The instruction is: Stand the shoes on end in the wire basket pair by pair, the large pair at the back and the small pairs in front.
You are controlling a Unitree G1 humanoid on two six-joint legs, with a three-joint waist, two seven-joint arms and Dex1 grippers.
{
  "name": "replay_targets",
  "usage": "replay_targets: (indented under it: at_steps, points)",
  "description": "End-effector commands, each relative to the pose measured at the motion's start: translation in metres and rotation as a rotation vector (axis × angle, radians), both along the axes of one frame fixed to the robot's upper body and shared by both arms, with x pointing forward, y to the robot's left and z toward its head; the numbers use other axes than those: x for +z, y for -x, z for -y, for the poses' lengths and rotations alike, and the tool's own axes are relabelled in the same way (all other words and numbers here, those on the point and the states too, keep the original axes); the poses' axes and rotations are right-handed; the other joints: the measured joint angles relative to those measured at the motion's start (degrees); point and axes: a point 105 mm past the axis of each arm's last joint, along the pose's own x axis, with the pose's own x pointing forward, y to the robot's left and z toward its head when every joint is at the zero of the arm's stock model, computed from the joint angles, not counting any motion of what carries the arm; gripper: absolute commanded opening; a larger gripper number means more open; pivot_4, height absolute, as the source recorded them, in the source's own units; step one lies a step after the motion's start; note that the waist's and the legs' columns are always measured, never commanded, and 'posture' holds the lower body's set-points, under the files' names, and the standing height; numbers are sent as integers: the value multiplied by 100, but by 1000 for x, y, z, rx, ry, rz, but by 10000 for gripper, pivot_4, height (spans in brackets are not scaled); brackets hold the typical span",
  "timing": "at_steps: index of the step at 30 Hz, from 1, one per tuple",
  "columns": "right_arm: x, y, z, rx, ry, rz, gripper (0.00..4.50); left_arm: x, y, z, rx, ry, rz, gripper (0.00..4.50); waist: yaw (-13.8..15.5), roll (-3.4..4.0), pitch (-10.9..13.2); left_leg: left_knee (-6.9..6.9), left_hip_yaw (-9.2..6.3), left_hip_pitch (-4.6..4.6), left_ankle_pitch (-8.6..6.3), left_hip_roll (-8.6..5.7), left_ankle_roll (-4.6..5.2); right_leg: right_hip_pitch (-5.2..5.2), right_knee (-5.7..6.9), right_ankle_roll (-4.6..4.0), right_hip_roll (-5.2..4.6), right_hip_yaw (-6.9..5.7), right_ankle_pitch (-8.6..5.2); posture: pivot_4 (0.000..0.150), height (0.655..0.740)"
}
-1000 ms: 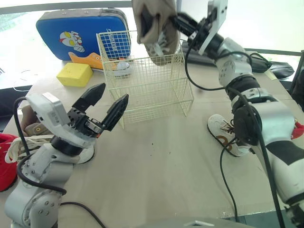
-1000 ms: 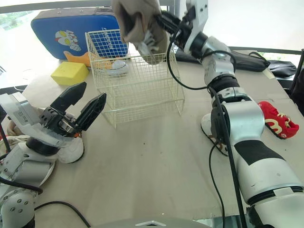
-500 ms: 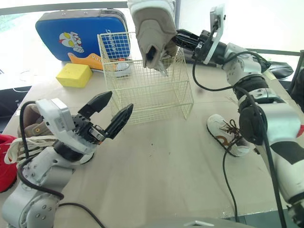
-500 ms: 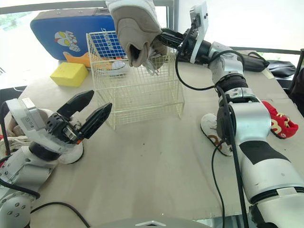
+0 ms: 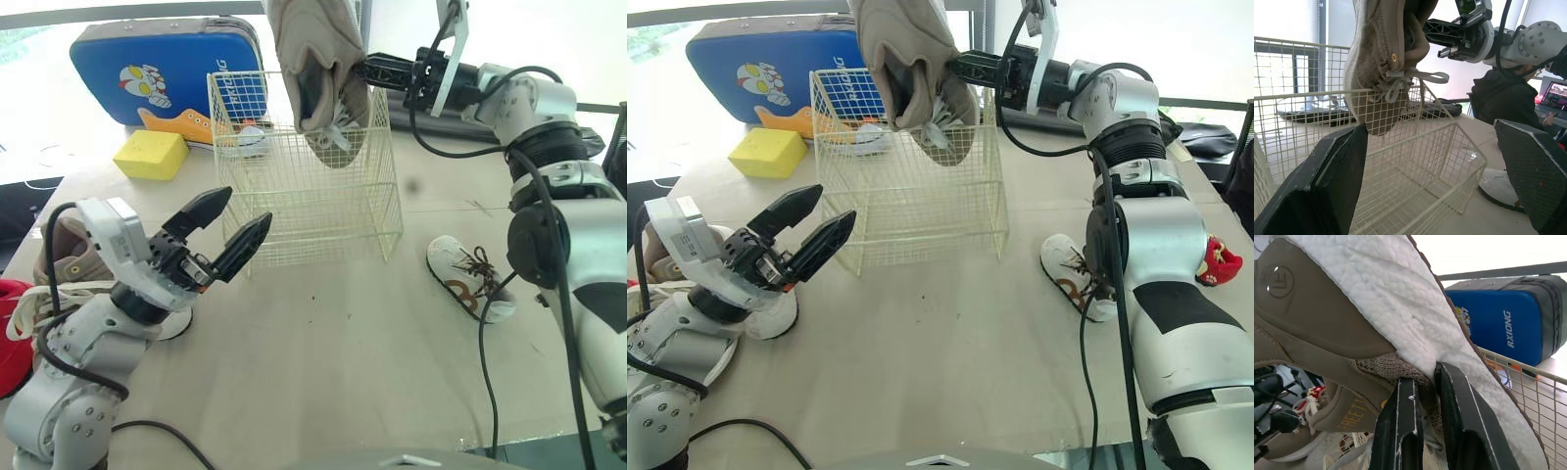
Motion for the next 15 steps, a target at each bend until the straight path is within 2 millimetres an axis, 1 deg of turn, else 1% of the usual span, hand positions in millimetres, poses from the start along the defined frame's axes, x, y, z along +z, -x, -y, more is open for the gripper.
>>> replay_targets:
  at_steps: [1, 3, 7, 9, 11, 12, 14, 15]
  points:
    - [26, 12, 1, 30, -83, -18, 0, 6, 5, 5, -31, -1, 28, 44904, 2, 0, 0, 0, 0, -1, 0, 0, 0, 0, 0, 0, 0, 0, 0, 1500, 7400]
    - [25, 14, 2, 28, -80, -42, 0, 5, 5, 6, -41, -8, 21, 44904, 4, 0, 0, 0, 0, -1, 0, 1, 0, 0, 0, 0, -1, 0, 0, 1500, 7400]
    - [21, 10, 9, -35, -77, -71, 0, 3, 9, 11, -100, -38, -1, 44904, 5, 0, 0, 1, -1, -1, 0, 1, 0, -2, 0, 0, -1, -1, 0, 1500, 7400]
    - [18, 3, 26, -104, -95, -51, 0, 0, 12, 15, -143, -75, -25, 44904, 11, -3, -2, 1, 0, -1, 0, 1, 0, -3, 0, 0, -1, -1, 0, 1500, 7400]
    - [17, 0, 38, -141, -122, -35, 0, -3, 15, 17, -169, -100, -46, 44904, 32, -4, -3, 2, -2, -1, 0, 0, 0, -3, -1, 0, -1, -3, 0, 1500, 7400]
    - [18, 0, 42, -150, -136, -33, 0, -4, 15, 17, -171, -103, -51, 44904, 35, -3, -2, 2, -2, -1, 0, -3, 1, -1, -1, 0, -2, -3, 0, 1500, 7400]
    - [16, 2, 47, -154, -118, 27, 0, -3, 15, 15, -165, -100, -53, 44904, 23, 0, 0, 3, 5, -3, 1, -5, 1, -2, 0, 0, -2, 4, 1, 1500, 7400]
    - [13, 2, 50, -164, -106, 35, 0, -3, 14, 14, -165, -102, -55, 44904, 17, 0, 0, 4, 6, -3, 1, -4, 2, -2, 0, 4, -2, 6, 3, 1500, 7400]
